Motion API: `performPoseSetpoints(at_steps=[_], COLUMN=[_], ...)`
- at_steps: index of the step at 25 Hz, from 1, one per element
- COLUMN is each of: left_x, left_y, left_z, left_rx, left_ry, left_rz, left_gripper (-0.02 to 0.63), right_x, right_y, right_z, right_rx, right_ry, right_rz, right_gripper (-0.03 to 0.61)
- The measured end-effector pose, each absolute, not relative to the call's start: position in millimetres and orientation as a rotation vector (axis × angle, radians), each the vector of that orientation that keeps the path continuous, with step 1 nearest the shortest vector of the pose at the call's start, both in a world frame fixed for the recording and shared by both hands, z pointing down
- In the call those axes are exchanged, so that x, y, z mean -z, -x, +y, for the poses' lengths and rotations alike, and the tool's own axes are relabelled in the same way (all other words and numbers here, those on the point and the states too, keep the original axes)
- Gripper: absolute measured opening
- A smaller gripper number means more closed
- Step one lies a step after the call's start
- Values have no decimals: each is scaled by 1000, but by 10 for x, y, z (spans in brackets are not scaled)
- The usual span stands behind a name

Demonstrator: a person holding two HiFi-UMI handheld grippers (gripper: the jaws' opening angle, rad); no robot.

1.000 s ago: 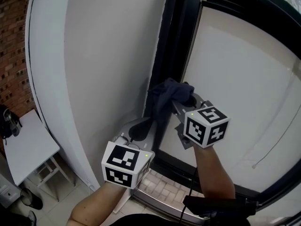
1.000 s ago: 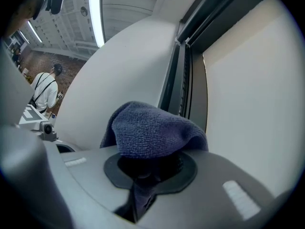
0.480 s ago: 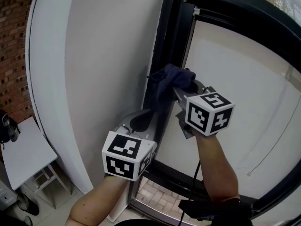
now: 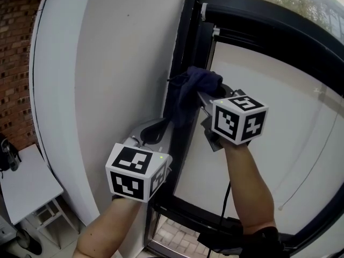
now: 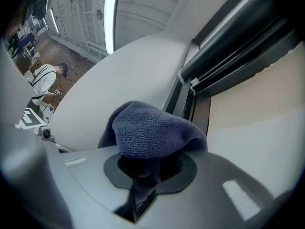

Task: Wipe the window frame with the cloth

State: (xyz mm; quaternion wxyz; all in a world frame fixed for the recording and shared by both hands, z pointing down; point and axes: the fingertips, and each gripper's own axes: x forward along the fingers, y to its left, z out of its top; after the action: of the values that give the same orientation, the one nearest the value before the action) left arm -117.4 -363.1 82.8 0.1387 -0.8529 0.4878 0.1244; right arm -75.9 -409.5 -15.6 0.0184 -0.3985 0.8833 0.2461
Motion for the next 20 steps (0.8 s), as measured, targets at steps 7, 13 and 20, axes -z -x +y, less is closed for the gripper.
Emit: performPoseSetpoints(at_steps=[7,13,20], left_x=[-480,-380,-186], left_y=[1124,1048,1008], left_z=[-3602,-3644,-3717], left_rx=[-370,-374,-373], left_ry=[2433,2441,2426], left_rz=[1367,1333,1320], left_gripper=[-6,-6,-6], right_x=[536,839,1218], right_y=[750,734,705], right_z=[-4094,-4080,-4092], right_rx=[-832,-860,-906], right_ry=[1268,1286,1317], right_rz=[2687,2637,2587], right_gripper=[49,49,49])
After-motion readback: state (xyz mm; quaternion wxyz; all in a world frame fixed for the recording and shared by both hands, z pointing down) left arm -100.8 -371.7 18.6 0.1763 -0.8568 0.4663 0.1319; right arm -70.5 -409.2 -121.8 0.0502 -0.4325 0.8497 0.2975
